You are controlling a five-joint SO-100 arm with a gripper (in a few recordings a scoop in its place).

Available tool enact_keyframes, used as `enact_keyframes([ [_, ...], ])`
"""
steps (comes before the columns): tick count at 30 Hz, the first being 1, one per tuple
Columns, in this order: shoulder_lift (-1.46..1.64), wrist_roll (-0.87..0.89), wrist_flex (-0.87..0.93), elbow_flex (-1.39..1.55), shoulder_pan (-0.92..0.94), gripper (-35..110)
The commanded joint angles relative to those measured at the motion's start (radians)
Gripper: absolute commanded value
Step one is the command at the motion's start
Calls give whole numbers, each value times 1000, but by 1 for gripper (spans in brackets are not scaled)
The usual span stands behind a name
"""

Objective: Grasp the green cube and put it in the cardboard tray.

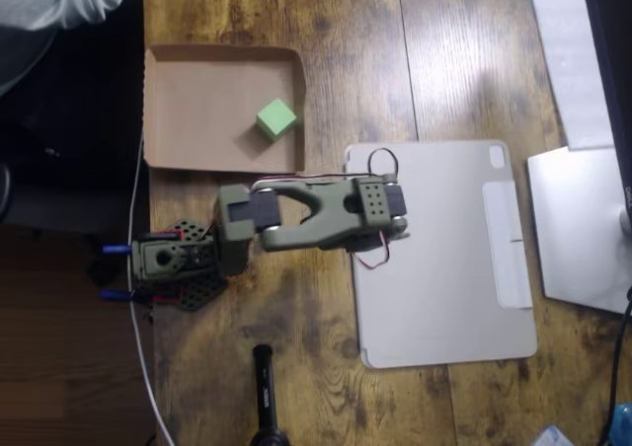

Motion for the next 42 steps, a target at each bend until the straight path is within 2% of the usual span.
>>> enact_keyframes([
  [1,26,-18,25,-6,21,9],
  [42,101,-114,25,14,71,8],
])
